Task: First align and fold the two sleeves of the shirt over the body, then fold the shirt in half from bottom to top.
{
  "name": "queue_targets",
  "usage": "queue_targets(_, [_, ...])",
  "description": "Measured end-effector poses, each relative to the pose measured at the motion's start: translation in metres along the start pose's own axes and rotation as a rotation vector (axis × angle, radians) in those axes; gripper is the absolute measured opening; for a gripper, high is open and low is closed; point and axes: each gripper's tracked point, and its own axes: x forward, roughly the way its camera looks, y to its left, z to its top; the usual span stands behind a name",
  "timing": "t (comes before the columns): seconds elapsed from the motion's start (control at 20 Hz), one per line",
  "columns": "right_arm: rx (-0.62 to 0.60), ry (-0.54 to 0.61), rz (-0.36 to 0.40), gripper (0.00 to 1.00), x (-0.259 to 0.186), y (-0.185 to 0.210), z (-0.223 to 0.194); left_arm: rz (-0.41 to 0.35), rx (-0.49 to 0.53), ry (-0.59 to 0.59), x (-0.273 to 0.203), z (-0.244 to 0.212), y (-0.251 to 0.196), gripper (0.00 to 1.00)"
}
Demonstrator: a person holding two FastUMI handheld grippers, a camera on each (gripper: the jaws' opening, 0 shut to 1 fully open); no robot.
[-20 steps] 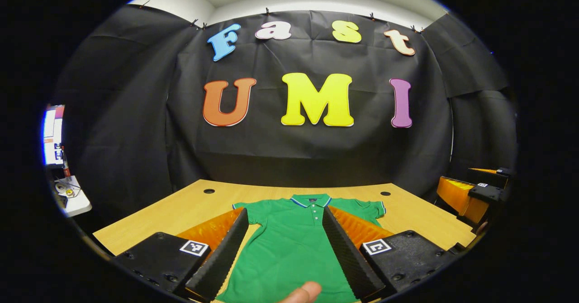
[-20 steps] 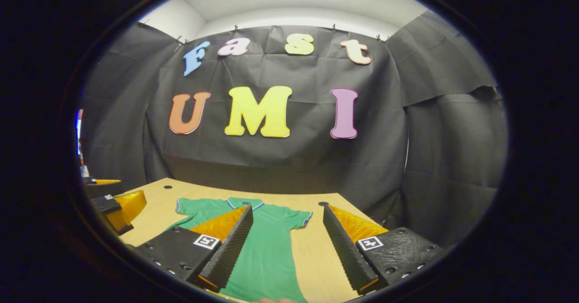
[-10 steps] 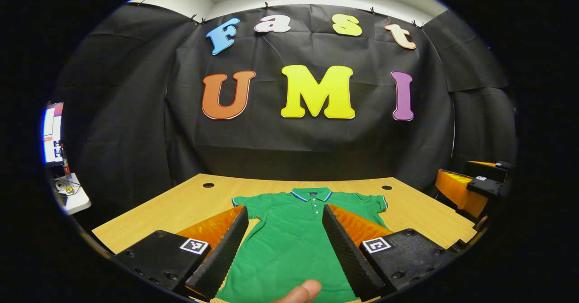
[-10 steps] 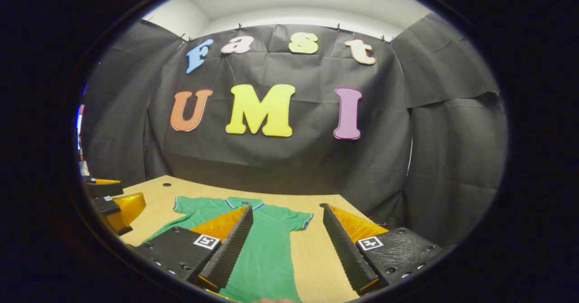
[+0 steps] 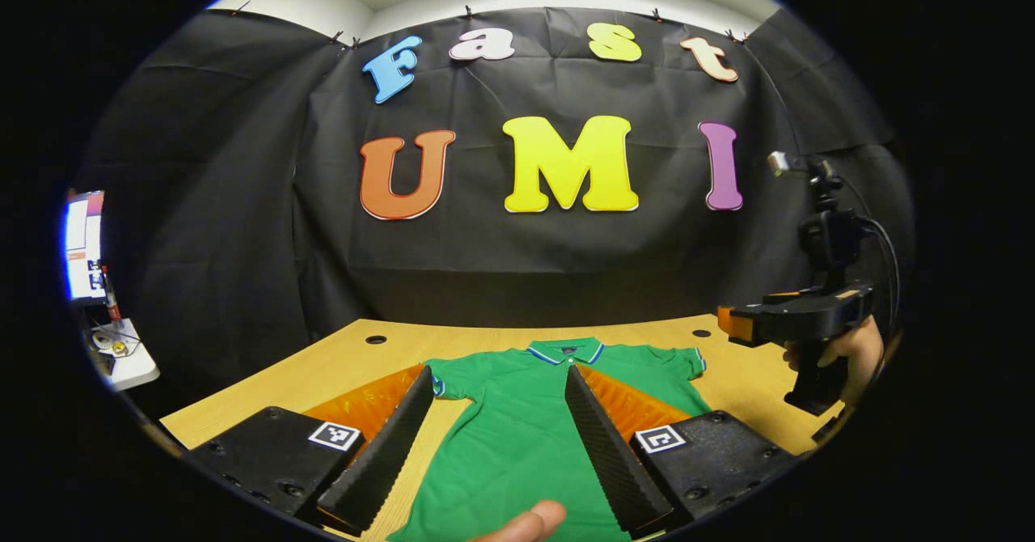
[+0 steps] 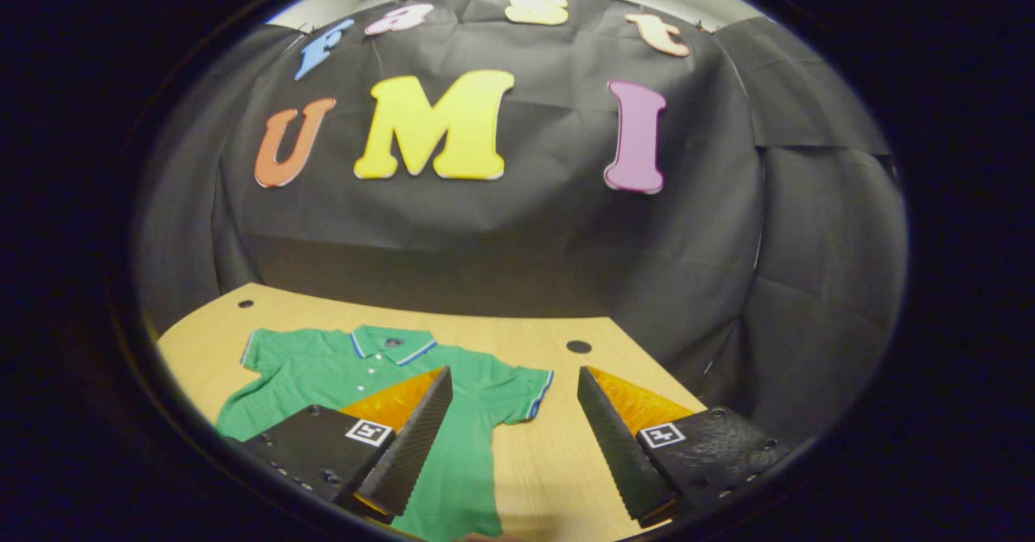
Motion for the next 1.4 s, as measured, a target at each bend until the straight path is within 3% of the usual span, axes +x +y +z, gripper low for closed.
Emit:
queue_targets(0.25, [0.045, 0.237, -0.030, 0.95, 0.092, -0.015, -0.060, 0.019, -0.012, 0.068, 0.021, -0.023, 0.005, 1.00])
queue_targets(0.4, [0.075, 0.286, -0.010, 0.97, 0.124, -0.013, -0.073, 0.041, -0.003, 0.107, 0.031, -0.038, 0.009, 1.00])
queue_targets(0.65, [0.166, 0.355, 0.014, 0.89, 0.150, -0.008, -0.087, 0.056, 0.010, 0.147, 0.040, -0.051, 0.012, 1.00])
queue_targets(0.85, [0.216, 0.412, 0.044, 0.69, 0.158, -0.001, -0.102, 0.075, 0.036, 0.135, 0.041, -0.050, 0.015, 1.00])
queue_targets(0.95, [0.208, 0.406, 0.019, 0.49, 0.164, -0.009, -0.103, 0.072, 0.041, 0.142, 0.041, -0.052, 0.012, 1.00])
queue_targets(1.0, [0.201, 0.402, 0.022, 0.35, 0.165, -0.008, -0.103, 0.069, 0.042, 0.148, 0.042, -0.054, 0.010, 1.00])
queue_targets(1.1, [0.197, 0.398, 0.031, 0.25, 0.165, -0.006, -0.101, 0.061, 0.036, 0.159, 0.042, -0.057, 0.008, 1.00])
queue_targets(1.2, [0.195, 0.395, 0.030, 0.06, 0.164, -0.005, -0.098, 0.060, 0.035, 0.166, 0.042, -0.059, 0.009, 1.00])
queue_targets(1.25, [0.178, 0.389, 0.026, 0.00, 0.163, -0.006, -0.095, 0.062, 0.036, 0.167, 0.043, -0.058, 0.009, 1.00])
queue_targets(1.4, [0.089, 0.352, 0.019, 0.00, 0.160, -0.005, -0.082, 0.072, 0.037, 0.165, 0.042, -0.057, 0.013, 1.00])
